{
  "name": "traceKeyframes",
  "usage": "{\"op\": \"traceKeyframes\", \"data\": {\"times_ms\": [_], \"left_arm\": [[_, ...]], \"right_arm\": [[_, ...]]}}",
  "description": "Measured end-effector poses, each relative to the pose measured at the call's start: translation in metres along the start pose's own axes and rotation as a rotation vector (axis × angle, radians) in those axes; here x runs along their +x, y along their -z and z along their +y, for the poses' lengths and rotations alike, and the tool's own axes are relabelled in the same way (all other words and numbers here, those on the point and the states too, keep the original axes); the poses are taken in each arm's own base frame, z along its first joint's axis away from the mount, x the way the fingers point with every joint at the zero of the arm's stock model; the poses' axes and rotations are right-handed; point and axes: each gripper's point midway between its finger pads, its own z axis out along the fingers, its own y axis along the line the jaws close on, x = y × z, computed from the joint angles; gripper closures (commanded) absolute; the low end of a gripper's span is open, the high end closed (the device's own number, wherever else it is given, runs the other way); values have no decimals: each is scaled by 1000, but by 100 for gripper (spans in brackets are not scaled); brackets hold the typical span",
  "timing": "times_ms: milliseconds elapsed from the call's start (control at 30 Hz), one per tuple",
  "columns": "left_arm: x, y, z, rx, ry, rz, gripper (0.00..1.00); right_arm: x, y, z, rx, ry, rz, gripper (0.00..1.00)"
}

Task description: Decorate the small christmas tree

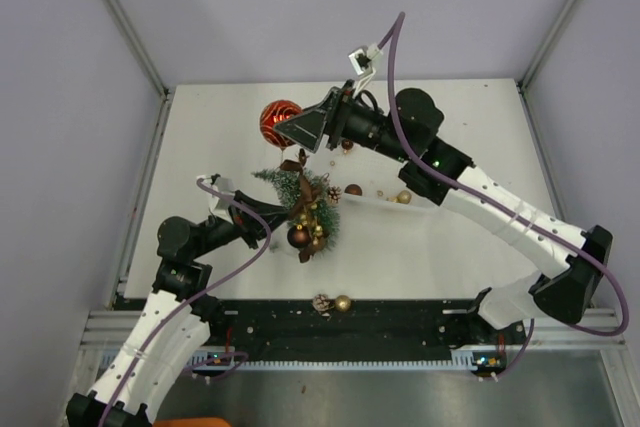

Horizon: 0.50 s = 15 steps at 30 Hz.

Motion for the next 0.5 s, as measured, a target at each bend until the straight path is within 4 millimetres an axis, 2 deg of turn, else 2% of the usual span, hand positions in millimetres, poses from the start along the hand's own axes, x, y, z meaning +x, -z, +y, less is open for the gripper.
{"op": "traceKeyframes", "data": {"times_ms": [133, 500], "left_arm": [[2, 0, 1, -5, 3, 1, 100], [1, -1, 3, -8, 0, -1, 100]], "right_arm": [[5, 3, 1, -4, -20, 3, 43], [-18, 6, 44, -120, -1, -59, 45]]}}
